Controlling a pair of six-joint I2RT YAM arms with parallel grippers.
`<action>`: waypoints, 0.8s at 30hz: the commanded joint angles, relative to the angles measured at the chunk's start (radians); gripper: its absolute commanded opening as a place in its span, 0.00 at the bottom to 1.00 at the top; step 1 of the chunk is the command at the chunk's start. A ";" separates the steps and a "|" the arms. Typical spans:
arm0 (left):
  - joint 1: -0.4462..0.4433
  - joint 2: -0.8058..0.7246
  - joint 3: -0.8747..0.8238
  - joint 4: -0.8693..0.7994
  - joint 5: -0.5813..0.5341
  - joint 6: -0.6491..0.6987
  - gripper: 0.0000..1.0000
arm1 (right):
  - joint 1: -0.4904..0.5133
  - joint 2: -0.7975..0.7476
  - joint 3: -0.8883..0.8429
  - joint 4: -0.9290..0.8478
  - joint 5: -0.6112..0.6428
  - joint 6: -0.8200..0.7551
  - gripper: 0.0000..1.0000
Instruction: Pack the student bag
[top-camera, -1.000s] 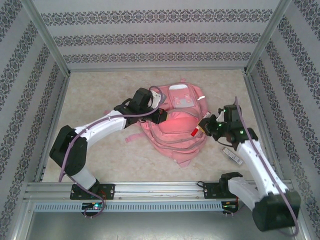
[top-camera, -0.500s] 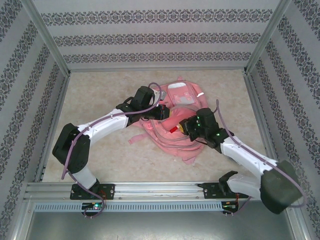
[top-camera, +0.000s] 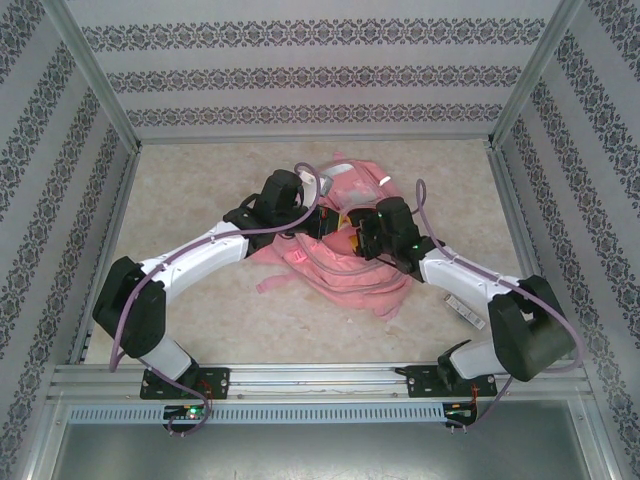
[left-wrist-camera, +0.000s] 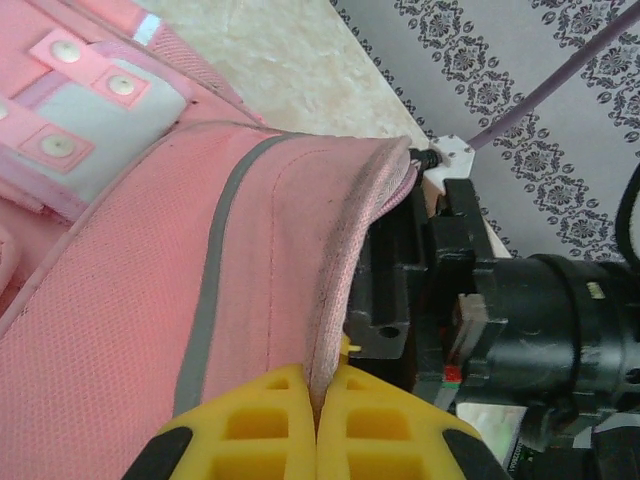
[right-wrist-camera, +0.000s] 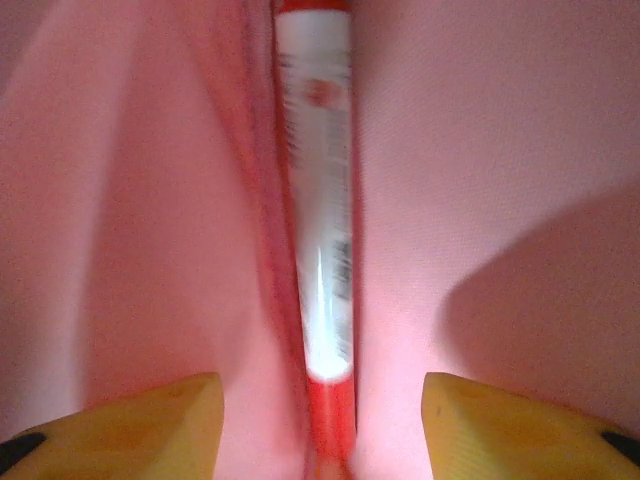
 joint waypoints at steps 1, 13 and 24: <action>-0.014 -0.064 0.012 0.156 0.023 0.053 0.00 | 0.013 -0.084 0.029 -0.088 -0.024 -0.031 0.55; 0.004 -0.024 -0.058 0.153 -0.070 0.156 0.00 | -0.186 -0.446 -0.056 -0.636 -0.077 -0.574 0.57; 0.082 -0.008 -0.140 0.095 -0.077 0.218 0.00 | -0.602 -0.334 0.054 -1.084 0.290 -1.023 0.73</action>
